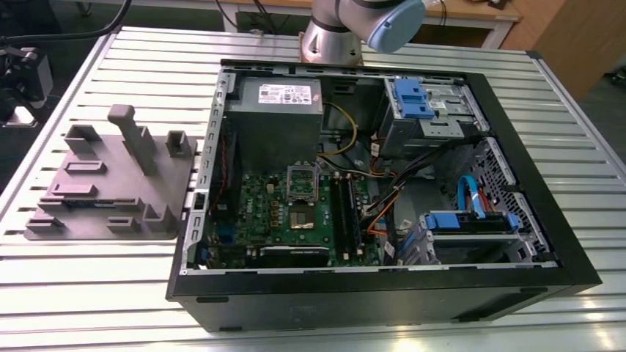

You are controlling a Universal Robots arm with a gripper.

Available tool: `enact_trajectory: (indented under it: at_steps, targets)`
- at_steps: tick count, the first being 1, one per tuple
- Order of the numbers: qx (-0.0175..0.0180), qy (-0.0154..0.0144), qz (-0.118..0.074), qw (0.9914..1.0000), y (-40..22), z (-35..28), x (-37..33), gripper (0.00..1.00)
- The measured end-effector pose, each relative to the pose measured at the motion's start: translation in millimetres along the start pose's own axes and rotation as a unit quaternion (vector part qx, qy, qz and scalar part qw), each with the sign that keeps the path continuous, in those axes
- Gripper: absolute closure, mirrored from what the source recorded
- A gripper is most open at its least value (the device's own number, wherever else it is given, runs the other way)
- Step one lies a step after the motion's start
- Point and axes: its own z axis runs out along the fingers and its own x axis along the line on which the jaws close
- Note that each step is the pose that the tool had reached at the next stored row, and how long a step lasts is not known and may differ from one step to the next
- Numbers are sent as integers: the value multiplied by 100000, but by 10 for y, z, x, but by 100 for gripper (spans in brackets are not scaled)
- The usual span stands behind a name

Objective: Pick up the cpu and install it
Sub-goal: 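Pick up the cpu and move it towards the insertion slot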

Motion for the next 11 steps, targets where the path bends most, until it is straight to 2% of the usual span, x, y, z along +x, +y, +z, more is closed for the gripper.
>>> enact_trajectory:
  at_steps: [11]
  targets:
    - [7,10,-2,100000,3,-61,0,53]
